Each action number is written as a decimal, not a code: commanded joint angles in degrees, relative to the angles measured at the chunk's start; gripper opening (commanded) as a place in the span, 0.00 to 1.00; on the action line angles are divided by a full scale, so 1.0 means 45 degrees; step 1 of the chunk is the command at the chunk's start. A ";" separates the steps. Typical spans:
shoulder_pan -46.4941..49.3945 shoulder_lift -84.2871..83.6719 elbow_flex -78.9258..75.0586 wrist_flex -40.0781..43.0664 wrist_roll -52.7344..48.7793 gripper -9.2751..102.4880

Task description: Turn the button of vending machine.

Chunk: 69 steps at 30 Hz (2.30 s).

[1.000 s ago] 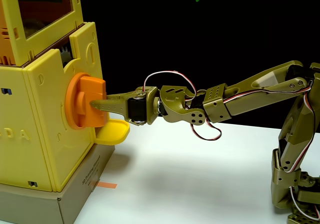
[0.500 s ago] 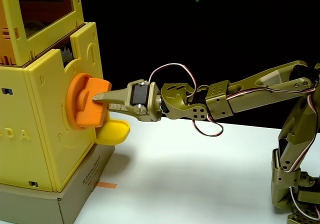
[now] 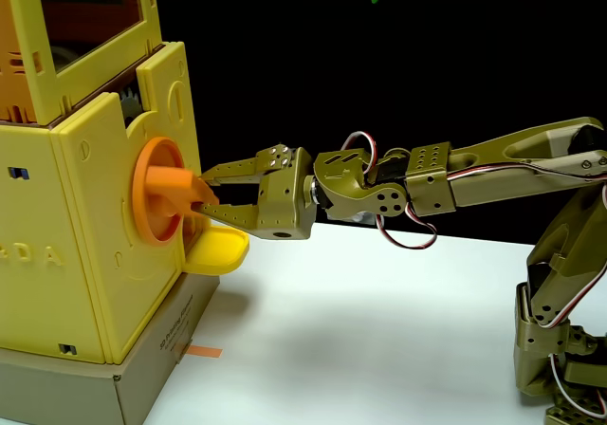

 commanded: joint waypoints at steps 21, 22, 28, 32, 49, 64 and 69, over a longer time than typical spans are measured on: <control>-0.0352 0.1797 0.0410 -0.0996 0.9082 0.07; -0.0371 0.1797 0.0410 -0.0996 0.9004 0.07; -0.0605 0.1582 0.0410 -0.1289 0.8965 0.12; -0.0762 0.1562 0.0352 -0.1406 0.8379 0.22; 0.0195 0.6016 0.2031 0.2910 -0.4297 0.29; 0.0879 1.3047 0.6172 0.9219 -1.5020 0.08; 0.0703 1.4258 0.7539 1.1113 -1.4629 0.09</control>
